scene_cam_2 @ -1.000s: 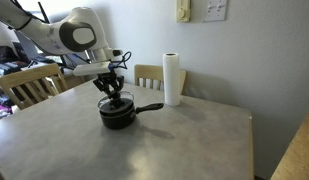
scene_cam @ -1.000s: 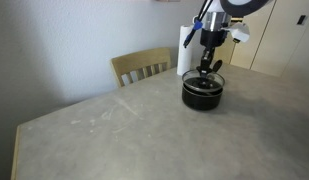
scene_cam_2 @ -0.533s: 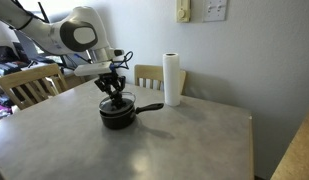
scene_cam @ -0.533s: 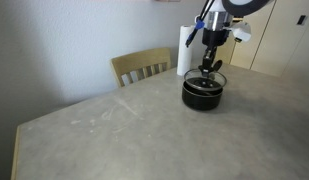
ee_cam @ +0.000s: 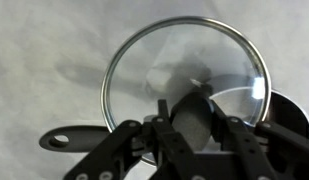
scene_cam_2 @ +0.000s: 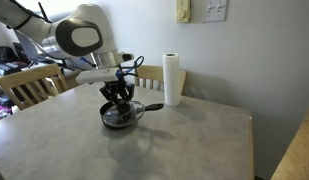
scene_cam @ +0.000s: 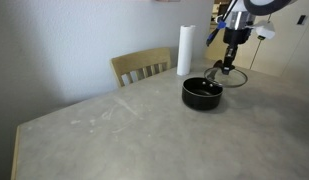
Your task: Put the lid on the black pot, remove the lid from the black pot, put the lid back on the black pot
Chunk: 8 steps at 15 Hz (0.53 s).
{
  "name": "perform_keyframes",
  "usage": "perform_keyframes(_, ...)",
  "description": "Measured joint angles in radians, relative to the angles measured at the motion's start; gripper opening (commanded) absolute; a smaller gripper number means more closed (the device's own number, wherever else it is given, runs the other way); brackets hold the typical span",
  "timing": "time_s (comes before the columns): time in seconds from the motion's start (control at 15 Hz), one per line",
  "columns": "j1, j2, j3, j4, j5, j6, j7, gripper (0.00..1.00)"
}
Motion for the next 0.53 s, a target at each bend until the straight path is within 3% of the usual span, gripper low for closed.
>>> perform_keyframes(0.53,-0.173,-0.024,-0.058,-0.099,0.031,0.125,-0.244,0.16)
